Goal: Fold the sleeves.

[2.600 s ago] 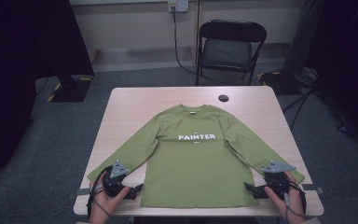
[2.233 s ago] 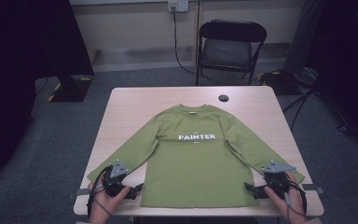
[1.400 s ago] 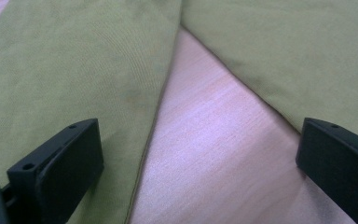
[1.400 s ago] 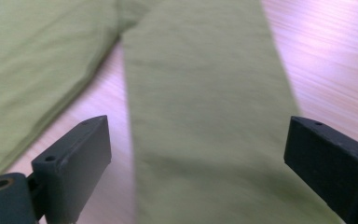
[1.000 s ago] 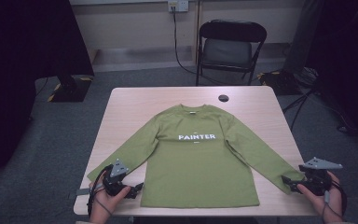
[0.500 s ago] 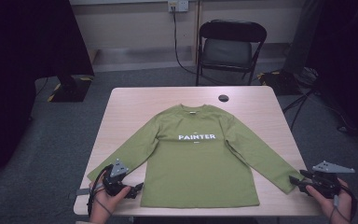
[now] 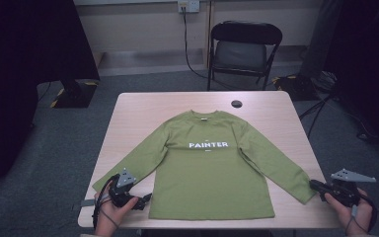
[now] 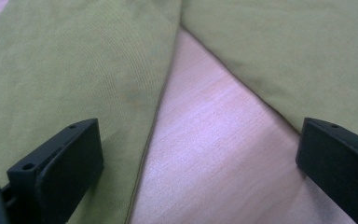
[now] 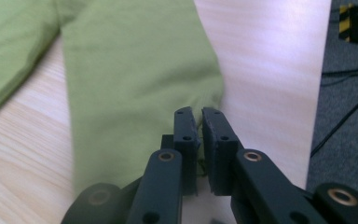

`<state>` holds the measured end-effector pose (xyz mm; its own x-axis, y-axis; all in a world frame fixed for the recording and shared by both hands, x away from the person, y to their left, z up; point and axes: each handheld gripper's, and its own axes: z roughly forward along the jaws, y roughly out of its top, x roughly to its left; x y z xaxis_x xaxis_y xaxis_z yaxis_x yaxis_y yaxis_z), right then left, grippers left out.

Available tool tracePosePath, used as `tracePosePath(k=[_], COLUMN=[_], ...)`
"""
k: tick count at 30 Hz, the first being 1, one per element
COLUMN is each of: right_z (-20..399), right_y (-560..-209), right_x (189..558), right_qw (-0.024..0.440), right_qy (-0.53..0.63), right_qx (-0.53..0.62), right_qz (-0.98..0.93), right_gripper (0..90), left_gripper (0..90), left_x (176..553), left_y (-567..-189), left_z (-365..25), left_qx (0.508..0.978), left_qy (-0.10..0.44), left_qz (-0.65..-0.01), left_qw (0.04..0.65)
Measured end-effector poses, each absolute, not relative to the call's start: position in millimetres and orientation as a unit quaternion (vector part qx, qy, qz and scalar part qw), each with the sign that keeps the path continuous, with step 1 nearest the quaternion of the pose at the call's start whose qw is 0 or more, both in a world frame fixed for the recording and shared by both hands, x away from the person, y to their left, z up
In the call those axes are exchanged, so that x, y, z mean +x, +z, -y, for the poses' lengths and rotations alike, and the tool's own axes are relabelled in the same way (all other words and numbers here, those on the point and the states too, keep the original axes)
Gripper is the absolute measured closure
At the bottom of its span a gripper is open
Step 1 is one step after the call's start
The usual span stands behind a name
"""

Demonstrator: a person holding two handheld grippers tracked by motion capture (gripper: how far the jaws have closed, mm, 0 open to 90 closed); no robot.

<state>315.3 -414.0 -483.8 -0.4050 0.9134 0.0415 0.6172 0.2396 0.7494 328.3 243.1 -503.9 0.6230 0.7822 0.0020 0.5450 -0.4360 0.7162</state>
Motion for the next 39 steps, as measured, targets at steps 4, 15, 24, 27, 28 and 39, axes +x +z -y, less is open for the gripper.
tracePosePath(k=[4, 15, 24, 27, 28, 39], right_z=[399.7, 323.9, 229.1, 193.9, 184.8, 68.9], right_y=[-465.6, -407.8, -383.6, -383.9, -384.6, -408.3], right_x=[317.9, 336.2, 346.8, 348.7, 348.8, 334.9], right_qw=[0.220, 0.236, 0.224, 0.205, 0.202, 0.152], right_qy=[0.368, 0.399, 0.413, 0.416, 0.415, 0.388], right_qx=[0.481, 0.383, 0.281, 0.250, 0.241, 0.127], right_qz=[-0.765, -0.799, -0.837, -0.850, -0.854, -0.900], right_gripper=[84.2, 84.2, 84.2, 84.2, 84.2, 84.1], left_gripper=[0.0, 0.0, 0.0, 0.0, 0.0, 0.0], left_x=[328.4, 328.4, 328.5, 328.4, 328.5, 328.6], left_y=[-503.9, -503.8, -503.9, -503.9, -503.8, -503.9], left_z=[-243.1, -243.1, -243.2, -243.1, -243.2, -243.2], left_qx=[0.830, 0.830, 0.831, 0.830, 0.831, 0.831], left_qy=[0.169, 0.169, 0.169, 0.169, 0.170, 0.169], left_qz=[-0.400, -0.399, -0.399, -0.400, -0.399, -0.398], left_qw=[0.350, 0.350, 0.350, 0.350, 0.350, 0.350])
